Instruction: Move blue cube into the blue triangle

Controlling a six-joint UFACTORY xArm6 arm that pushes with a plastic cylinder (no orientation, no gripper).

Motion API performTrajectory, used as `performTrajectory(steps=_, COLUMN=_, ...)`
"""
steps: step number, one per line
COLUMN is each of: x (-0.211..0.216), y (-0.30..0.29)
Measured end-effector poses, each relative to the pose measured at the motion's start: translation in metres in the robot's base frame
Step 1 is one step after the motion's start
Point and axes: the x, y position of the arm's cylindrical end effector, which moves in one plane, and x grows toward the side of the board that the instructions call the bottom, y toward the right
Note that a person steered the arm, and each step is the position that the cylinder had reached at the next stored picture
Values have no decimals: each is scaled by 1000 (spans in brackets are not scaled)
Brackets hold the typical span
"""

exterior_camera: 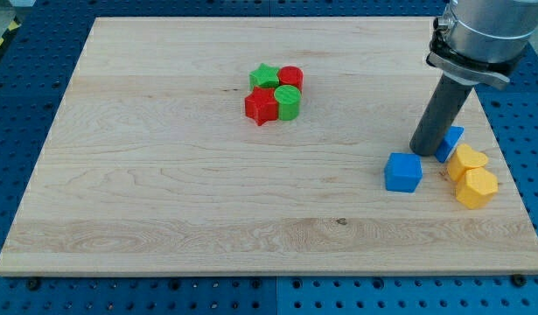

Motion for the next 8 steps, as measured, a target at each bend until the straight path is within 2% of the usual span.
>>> performTrajectory(steps=1, x=-13, y=-6)
performTrajectory(steps=3, x=-14, y=-145)
performTrajectory(steps=4, x=33, y=-161)
performTrajectory(steps=5, x=79, y=-134)
performTrajectory(steps=7, x=81, y=-53)
performTrajectory(steps=8, x=78, y=-44)
